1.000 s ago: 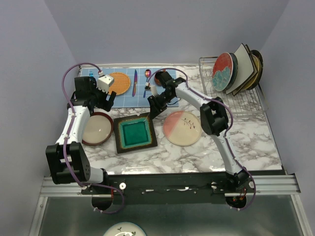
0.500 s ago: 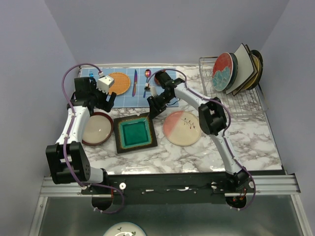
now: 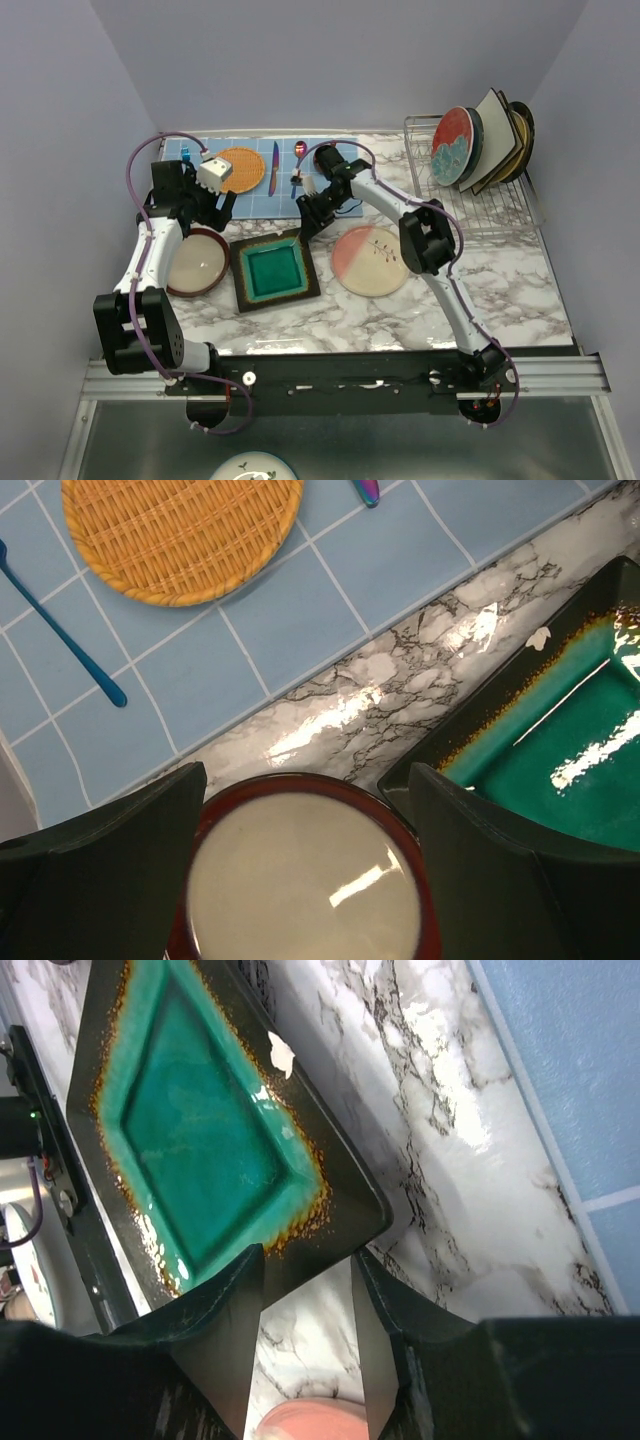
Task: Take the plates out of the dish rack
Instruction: Move the plate to the center of the board.
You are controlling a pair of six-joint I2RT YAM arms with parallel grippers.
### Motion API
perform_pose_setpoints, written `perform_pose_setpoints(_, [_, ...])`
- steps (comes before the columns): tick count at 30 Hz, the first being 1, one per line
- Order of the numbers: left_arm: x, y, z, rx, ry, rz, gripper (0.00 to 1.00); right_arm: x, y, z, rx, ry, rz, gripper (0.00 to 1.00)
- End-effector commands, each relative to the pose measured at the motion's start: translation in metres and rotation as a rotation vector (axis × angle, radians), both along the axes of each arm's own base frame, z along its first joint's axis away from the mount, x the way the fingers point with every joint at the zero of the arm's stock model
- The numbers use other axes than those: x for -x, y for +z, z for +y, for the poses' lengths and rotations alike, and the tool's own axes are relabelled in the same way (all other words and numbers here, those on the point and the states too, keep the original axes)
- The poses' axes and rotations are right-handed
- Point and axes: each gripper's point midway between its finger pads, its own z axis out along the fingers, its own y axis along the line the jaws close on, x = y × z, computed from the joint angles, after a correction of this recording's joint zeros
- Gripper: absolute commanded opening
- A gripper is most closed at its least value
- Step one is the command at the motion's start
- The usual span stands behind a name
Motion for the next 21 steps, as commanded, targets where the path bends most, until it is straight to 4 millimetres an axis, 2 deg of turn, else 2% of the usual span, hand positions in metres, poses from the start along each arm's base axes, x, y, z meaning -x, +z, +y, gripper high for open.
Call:
perform_pose_setpoints(1, [0.001,-0.004,-0.002,0.014,-0.025,-0.001,0.91,0.009,-0.005,0.015,-0.015,0.019,0.035,0.42])
perform_pose_setpoints(2, [0.001,-0.004,-0.002,0.013,-0.025,0.000,0.91,0.009,-0.006,0.015,-0.012,0.018,0.037,0.38])
perform_pose_setpoints(7, [0.002,-0.004,-0.002,0.017,-0.028,-0.001,0.91,0.011,-0.009,0.019,-0.011,0.012,0.049,0.32])
perform_pose_setpoints(10, [0.003,-0.005,-0.003,0.019,-0.030,0.002,0.91,0.014,-0.013,0.019,-0.005,0.009,0.058,0.26])
perform_pose_setpoints(14, [0.005,-0.008,-0.003,0.021,-0.029,0.007,0.91,0.018,-0.016,0.017,0.010,-0.002,0.073,0.02])
perform_pose_setpoints(16, [0.006,-0.006,-0.003,0.022,-0.032,0.001,0.91,0.022,-0.022,0.013,0.027,-0.012,0.078,0.01])
perform_pose_setpoints(17, [0.006,-0.006,-0.004,0.022,-0.034,0.001,0.91,0.019,-0.014,0.011,0.024,-0.023,0.050,0.01])
perform_pose_setpoints(21, [0.008,-0.007,-0.006,0.032,-0.037,-0.001,0.91,0.015,-0.009,0.009,0.026,-0.057,0.027,0.01])
